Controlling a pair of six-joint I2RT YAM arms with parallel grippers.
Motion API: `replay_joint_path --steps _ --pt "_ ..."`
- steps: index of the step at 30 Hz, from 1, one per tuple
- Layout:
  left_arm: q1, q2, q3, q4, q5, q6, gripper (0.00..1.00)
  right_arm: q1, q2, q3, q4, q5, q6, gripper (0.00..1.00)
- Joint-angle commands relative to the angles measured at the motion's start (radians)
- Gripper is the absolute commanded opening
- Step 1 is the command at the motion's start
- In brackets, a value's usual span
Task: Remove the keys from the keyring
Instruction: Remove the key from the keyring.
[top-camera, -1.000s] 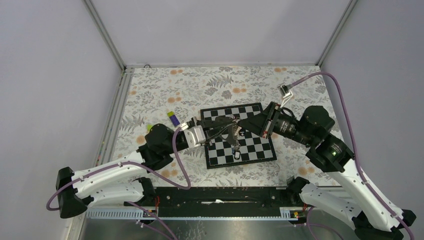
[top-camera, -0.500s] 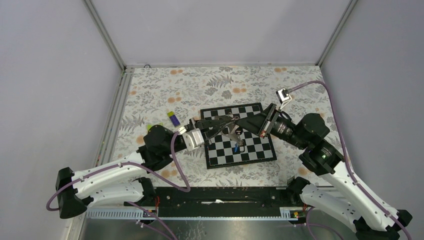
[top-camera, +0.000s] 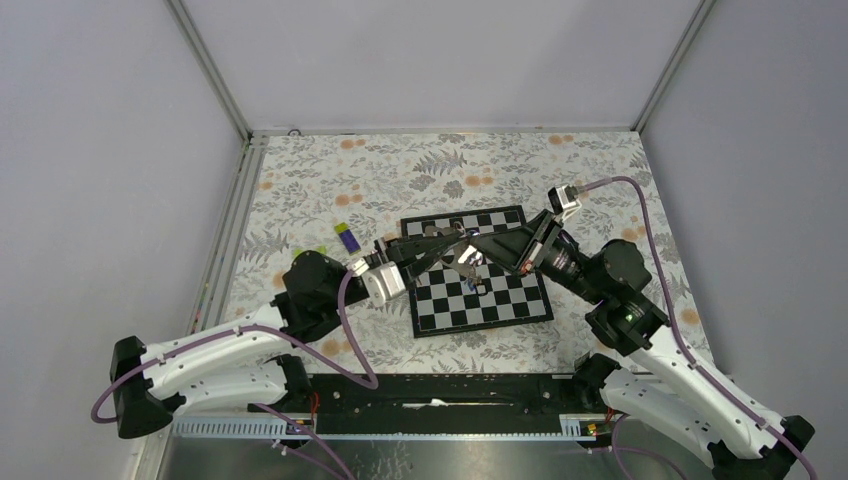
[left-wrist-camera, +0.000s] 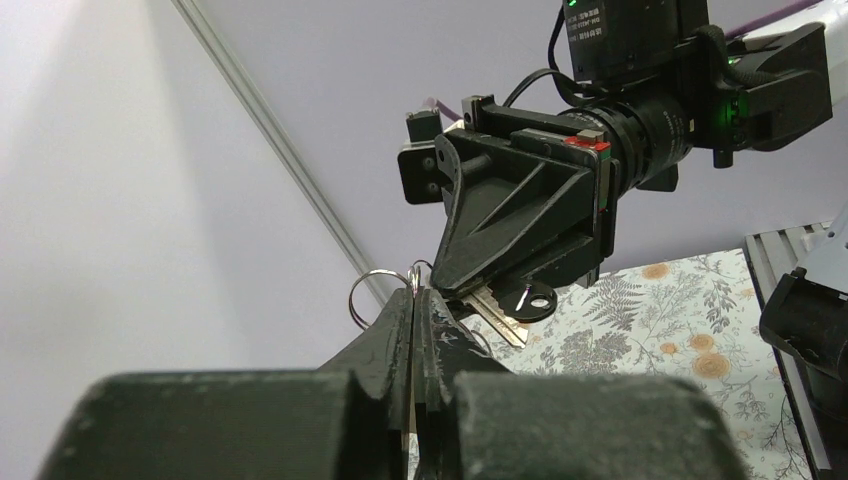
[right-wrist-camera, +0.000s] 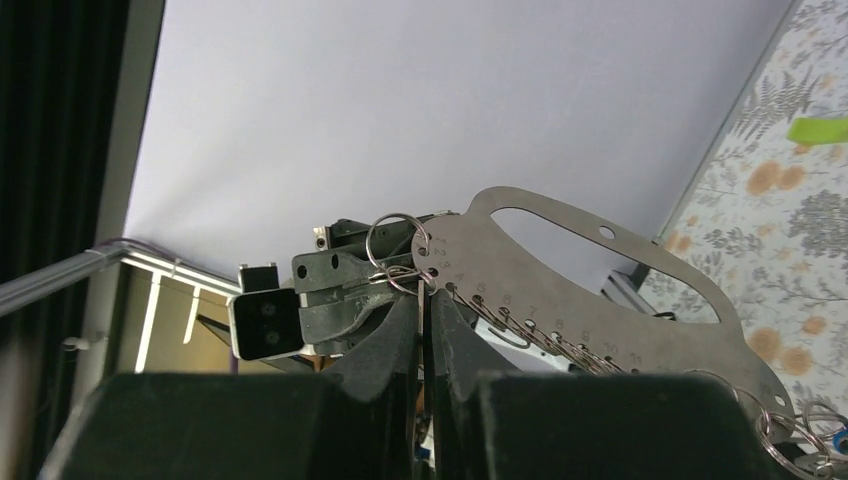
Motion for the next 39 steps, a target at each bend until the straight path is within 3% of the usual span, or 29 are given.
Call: replay_joint_path --steps 1,22,39 --pt "0.001 -0.051 0.016 0.099 0.033 0.027 0.00 0.004 -0.002 -0.028 0.156 0.066 0.093 0.00" --pt "0.001 -0.066 0.007 0.080 0.044 0.067 0.00 0.004 0.007 -0.076 0.191 0.097 0.209 0.01" --pt "0.001 -0.044 -0.002 0.068 -0.041 0.043 0.00 0.004 0.004 0.029 0.185 0.009 0.002 0.00"
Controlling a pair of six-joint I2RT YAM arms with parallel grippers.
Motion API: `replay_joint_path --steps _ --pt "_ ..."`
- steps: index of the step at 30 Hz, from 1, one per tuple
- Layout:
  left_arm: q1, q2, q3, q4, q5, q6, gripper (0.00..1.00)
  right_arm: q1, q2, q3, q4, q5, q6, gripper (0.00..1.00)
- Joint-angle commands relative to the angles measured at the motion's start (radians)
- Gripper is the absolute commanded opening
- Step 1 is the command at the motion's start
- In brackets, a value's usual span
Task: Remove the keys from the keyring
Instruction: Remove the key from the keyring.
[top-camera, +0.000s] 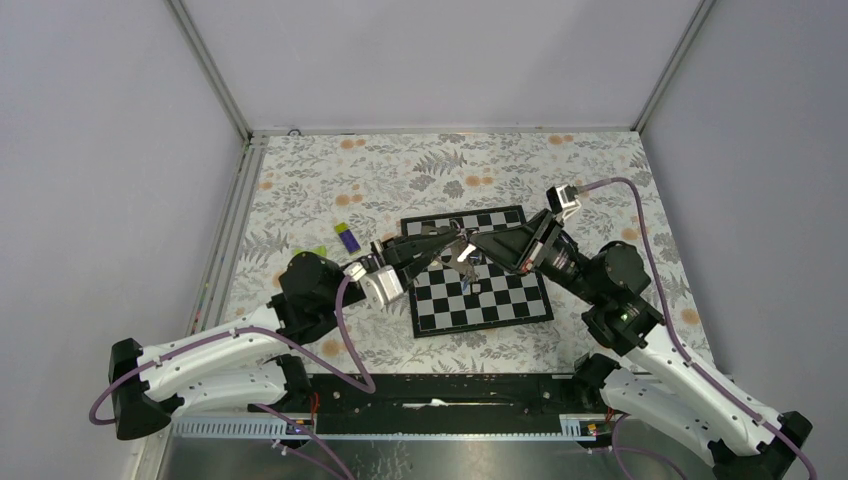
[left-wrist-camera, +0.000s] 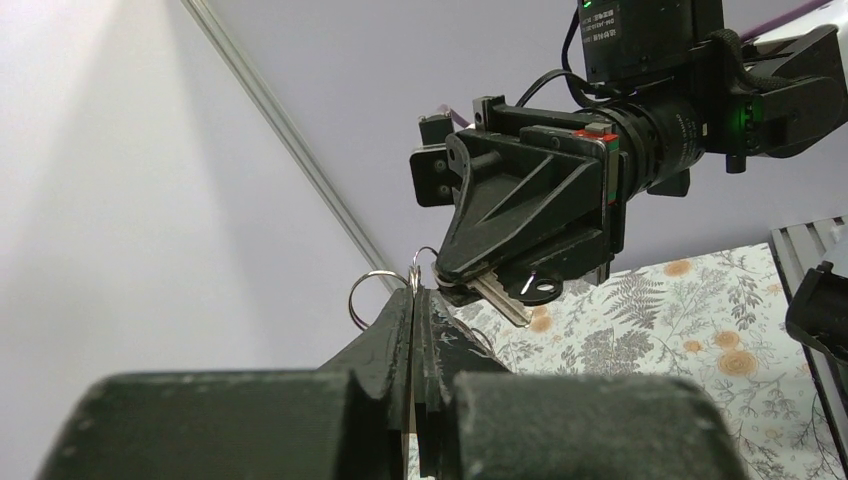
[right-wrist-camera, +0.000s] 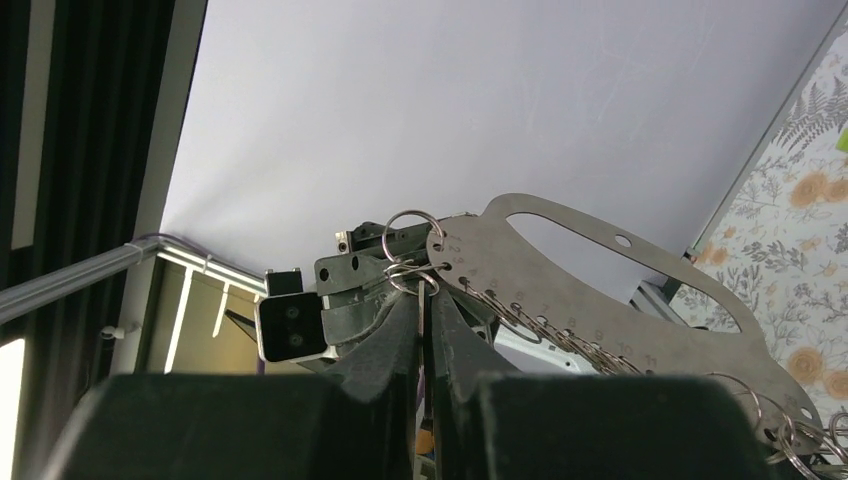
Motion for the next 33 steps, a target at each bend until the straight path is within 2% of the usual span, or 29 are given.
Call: replay_joint_path --steps 1,18,25,33 --pt "0.000 -0.022 -0.003 0.087 -0.033 -0.008 0.00 -0.005 0.004 0.092 0.045 -0.006 -0.085 0.00" --pt "0.000 0.010 -0.005 0.075 -0.037 -0.021 0.00 -0.005 0.059 0.219 -0.039 -0.155 -0.226 0.01" --pt "0.000 0.025 0.006 0.064 -0.039 -0.029 0.00 -0.004 0.114 0.343 -0.241 -0.267 -0.417 0.01" --pt "0.000 0.031 0.012 0.061 -0.049 -0.035 0.00 -0.005 0.123 0.445 -0.483 -0.273 -0.625 0.01"
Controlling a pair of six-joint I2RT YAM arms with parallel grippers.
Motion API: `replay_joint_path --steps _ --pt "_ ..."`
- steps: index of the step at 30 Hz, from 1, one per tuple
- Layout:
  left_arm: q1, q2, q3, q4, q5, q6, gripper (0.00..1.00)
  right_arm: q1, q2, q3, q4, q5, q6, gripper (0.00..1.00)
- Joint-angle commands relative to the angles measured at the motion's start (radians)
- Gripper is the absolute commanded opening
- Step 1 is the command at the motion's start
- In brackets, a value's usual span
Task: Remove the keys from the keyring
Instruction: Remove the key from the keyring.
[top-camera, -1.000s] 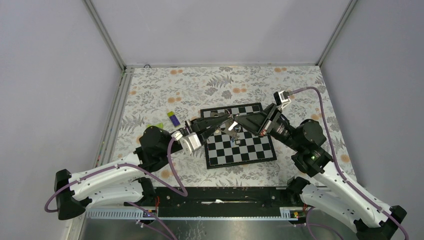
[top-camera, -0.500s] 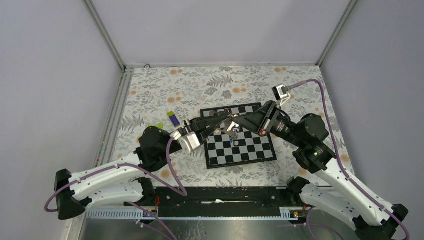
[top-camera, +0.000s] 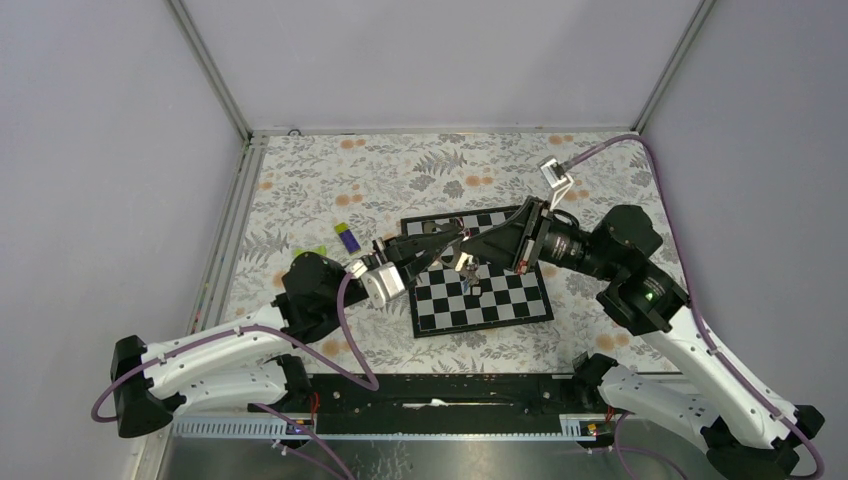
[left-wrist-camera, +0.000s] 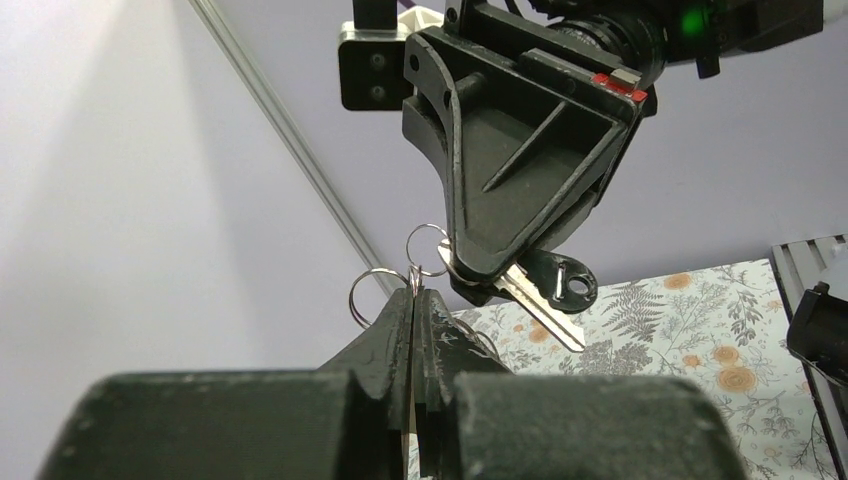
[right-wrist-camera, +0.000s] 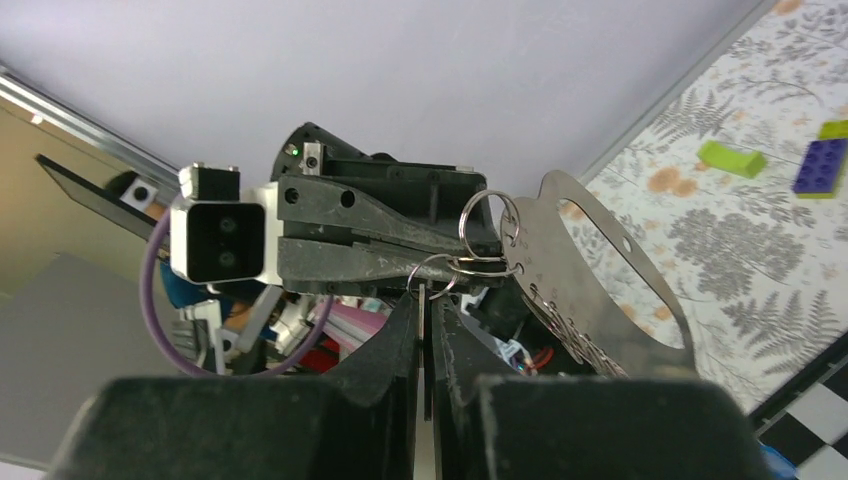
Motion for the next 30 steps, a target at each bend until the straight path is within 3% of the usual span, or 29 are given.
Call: replay_joint_path --steps 1,14,19,30 --pt "0.002 0.009 0.012 0.014 -0.031 -0.016 0.00 -0.003 -0.009 0.107 -0.105 -0.042 -0.151 0.01" --pt "0.002 0.027 0.036 -0.050 -0.028 -0.041 0.00 -0.003 0.036 0.286 -0.254 -0.014 -0.251 0.01" --pt "0.002 0.026 0.033 -0.049 -0.007 -0.055 0.20 -0.003 0.058 0.371 -0.367 -0.016 -0.345 0.01" --pt "0.002 -0.014 0.021 -0.052 0.059 -0.105 0.35 -0.004 0.124 0.580 -0.643 0.024 -0.553 0.00"
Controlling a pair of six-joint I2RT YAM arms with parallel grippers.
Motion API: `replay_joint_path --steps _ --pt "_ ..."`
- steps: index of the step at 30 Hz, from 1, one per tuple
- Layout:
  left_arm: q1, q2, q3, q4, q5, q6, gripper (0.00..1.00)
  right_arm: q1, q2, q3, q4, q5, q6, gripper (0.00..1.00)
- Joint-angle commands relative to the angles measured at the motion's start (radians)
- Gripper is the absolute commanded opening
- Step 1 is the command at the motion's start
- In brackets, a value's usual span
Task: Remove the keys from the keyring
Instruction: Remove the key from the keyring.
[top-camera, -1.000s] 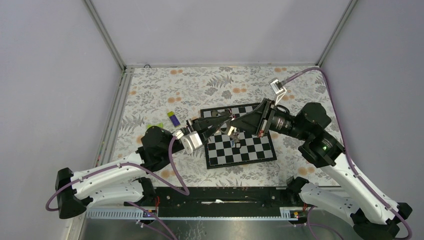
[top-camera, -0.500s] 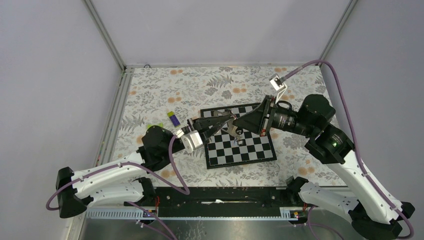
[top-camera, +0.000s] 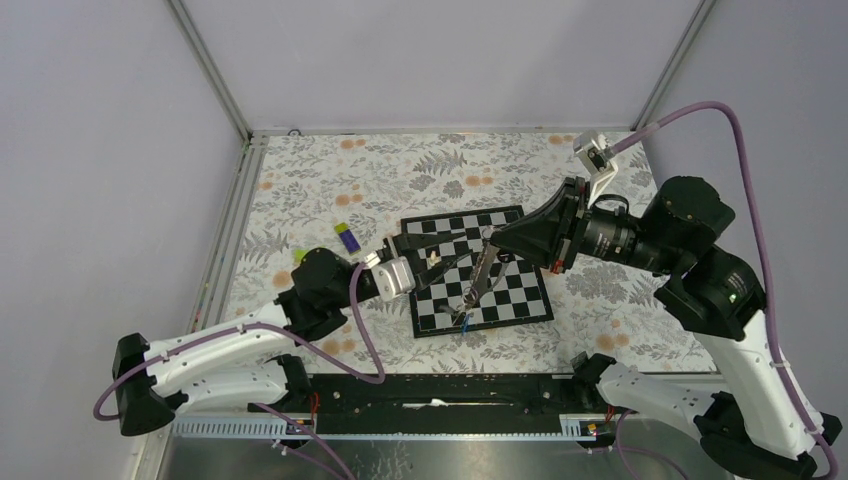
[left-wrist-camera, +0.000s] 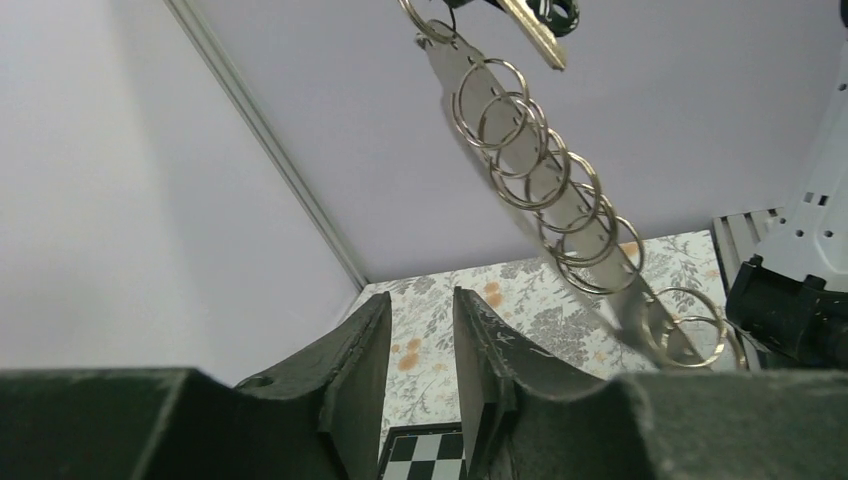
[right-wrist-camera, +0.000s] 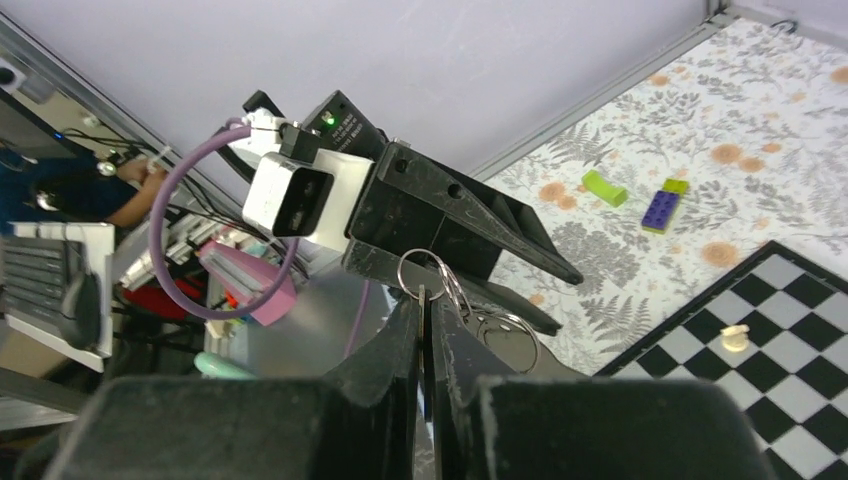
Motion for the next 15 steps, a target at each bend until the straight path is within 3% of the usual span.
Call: replay_joint_path --steps 1,15 --pt "0.004 -0.050 0.004 0.030 0.048 -0.040 0.36 -0.002 0.036 0.106 -0.130 0.015 -0.134 0.00" --pt "0.004 -0.107 0.014 -0.001 0.122 -0.059 0.47 -0.002 0.137 0.273 -0.446 -0.125 -0.361 0.00"
